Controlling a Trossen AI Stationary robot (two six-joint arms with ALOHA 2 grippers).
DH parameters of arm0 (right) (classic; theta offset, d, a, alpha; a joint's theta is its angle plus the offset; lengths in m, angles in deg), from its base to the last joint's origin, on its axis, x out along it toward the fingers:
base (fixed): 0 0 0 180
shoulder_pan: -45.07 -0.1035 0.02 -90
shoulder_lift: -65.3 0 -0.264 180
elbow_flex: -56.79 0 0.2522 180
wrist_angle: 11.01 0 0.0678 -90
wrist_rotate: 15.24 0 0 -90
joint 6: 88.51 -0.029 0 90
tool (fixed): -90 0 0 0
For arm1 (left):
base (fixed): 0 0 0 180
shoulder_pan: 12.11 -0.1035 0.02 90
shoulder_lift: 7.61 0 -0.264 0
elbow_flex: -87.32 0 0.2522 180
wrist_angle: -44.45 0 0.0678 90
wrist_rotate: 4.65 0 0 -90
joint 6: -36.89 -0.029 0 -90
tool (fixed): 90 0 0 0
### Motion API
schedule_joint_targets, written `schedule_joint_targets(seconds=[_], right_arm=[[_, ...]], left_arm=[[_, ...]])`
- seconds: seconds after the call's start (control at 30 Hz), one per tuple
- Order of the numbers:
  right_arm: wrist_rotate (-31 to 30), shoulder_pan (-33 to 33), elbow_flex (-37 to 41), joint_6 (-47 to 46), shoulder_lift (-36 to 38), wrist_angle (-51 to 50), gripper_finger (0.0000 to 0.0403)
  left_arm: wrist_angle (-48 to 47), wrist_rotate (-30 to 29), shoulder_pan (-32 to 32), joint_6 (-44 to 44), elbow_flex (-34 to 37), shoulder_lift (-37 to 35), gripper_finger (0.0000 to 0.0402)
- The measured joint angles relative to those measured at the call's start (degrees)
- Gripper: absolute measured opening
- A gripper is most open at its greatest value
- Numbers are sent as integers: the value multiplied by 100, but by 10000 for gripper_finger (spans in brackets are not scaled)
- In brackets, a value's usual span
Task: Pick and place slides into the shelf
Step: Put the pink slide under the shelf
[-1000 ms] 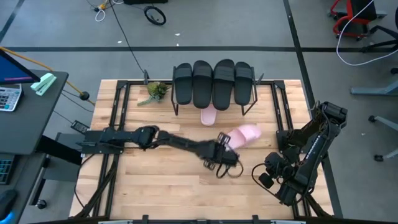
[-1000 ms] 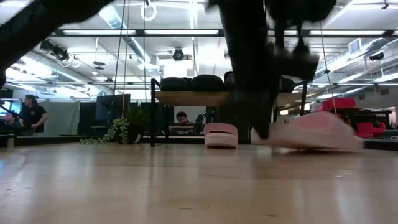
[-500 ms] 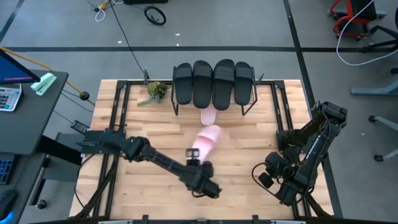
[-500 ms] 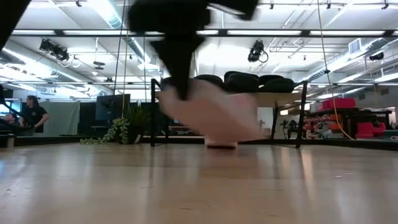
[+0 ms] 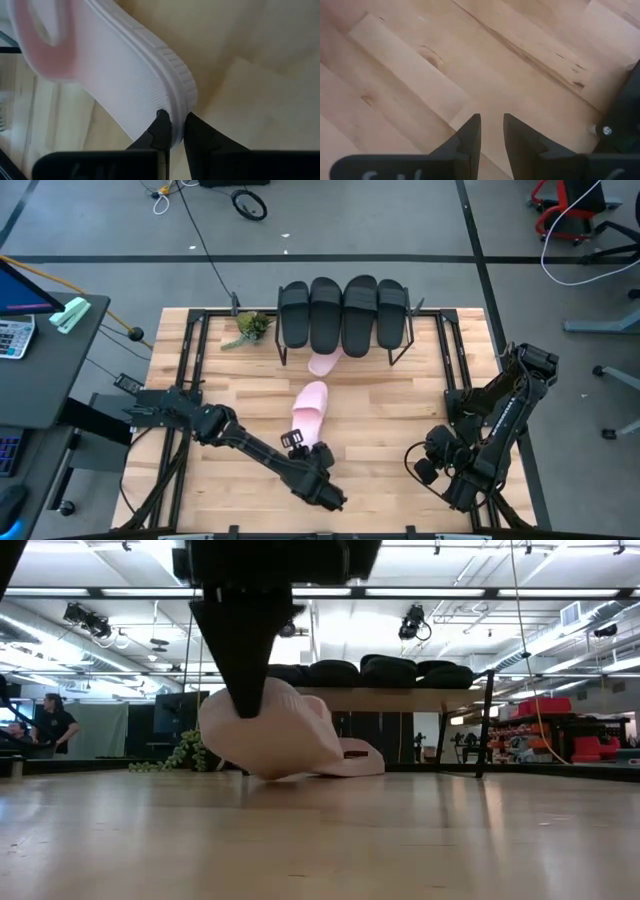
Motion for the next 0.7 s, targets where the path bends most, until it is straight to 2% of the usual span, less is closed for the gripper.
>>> schedule_joint_targets(seconds=[0.37, 0.57, 0.7], right_arm=[[-845, 0, 0, 599, 0, 271, 88], [-2380, 50, 0, 2384, 0, 1287, 88], [-2487, 229, 0, 3307, 0, 1985, 88]], left_arm=[[-3, 25, 49, -75, 0, -4, 35], [1, 15, 99, 38, 0, -122, 34], [-5, -36, 98, 327, -2, -245, 34]])
